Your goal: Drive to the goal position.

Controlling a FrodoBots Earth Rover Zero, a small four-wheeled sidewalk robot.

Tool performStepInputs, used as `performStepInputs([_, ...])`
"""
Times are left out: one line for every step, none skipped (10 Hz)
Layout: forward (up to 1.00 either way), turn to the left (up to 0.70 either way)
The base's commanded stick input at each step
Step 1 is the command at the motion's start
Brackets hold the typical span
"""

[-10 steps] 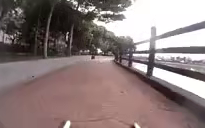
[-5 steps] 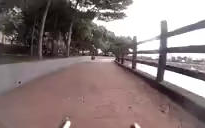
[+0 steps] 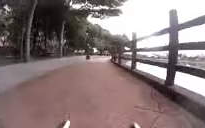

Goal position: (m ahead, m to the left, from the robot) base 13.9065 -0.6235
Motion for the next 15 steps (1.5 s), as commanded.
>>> performStepInputs([1.0, 0.0])
performStepInputs([1.0, 0.0])
performStepInputs([1.0, 0.0])
performStepInputs([1.0, 0.0])
performStepInputs([1.0, 0.0])
performStepInputs([1.0, 0.0])
performStepInputs([1.0, 0.0])
performStepInputs([1.0, 0.0])
performStepInputs([1.0, 0.0])
performStepInputs([1.0, 0.0])
performStepInputs([1.0, 0.0])
performStepInputs([1.0, 0.0])
performStepInputs([1.0, 0.0])
performStepInputs([1.0, 0.0])
performStepInputs([1.0, 0.0])
